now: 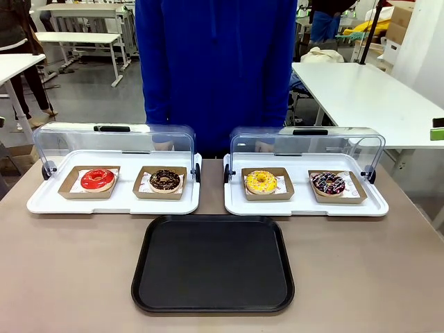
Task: Move the third donut from the left to the tray.
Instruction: Pick up the Paper togo box containing the Donut indicated by the person and place it on the Handle tray.
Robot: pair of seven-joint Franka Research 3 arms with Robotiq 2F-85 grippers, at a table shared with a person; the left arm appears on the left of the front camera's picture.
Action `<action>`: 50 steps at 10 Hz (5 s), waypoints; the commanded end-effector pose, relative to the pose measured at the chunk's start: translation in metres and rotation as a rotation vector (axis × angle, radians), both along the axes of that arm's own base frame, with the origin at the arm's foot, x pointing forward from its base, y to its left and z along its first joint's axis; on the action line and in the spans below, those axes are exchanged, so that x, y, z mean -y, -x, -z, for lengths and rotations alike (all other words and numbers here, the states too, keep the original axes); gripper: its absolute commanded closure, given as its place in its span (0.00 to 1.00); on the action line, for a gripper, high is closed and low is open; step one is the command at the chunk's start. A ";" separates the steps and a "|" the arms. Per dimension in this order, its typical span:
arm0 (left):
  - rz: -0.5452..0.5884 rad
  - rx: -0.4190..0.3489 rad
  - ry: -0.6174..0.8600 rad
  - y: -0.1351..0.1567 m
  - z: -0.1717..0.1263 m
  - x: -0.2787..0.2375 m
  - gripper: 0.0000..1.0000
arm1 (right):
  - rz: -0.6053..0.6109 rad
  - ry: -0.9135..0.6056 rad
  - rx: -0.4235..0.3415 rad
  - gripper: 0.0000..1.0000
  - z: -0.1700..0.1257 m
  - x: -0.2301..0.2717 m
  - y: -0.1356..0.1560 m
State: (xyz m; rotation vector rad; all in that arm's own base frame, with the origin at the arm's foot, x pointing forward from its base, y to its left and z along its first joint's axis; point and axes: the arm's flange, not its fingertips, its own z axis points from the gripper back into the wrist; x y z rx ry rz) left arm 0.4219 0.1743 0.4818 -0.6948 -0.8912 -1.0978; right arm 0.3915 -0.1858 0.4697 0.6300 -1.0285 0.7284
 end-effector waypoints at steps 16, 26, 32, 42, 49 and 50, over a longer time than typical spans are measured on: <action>0.008 0.008 0.013 0.000 0.000 0.000 0.00 | -0.003 -0.011 0.042 0.00 0.000 -0.001 -0.005; 0.008 0.008 0.013 0.000 0.000 0.000 0.00 | -0.003 -0.011 0.042 0.00 0.000 -0.001 -0.005; 0.008 0.008 0.013 0.000 0.000 0.000 0.00 | -0.003 -0.011 0.042 0.00 0.000 -0.001 -0.005; 0.008 0.008 0.013 0.000 0.000 0.000 0.00 | -0.003 -0.011 0.042 0.00 0.000 -0.001 -0.005; 0.008 0.008 0.013 0.000 0.000 0.000 0.00 | -0.003 -0.011 0.042 0.00 0.000 -0.001 -0.005; 0.008 0.008 0.013 0.000 0.000 0.000 0.00 | -0.003 -0.011 0.042 0.00 0.000 -0.001 -0.005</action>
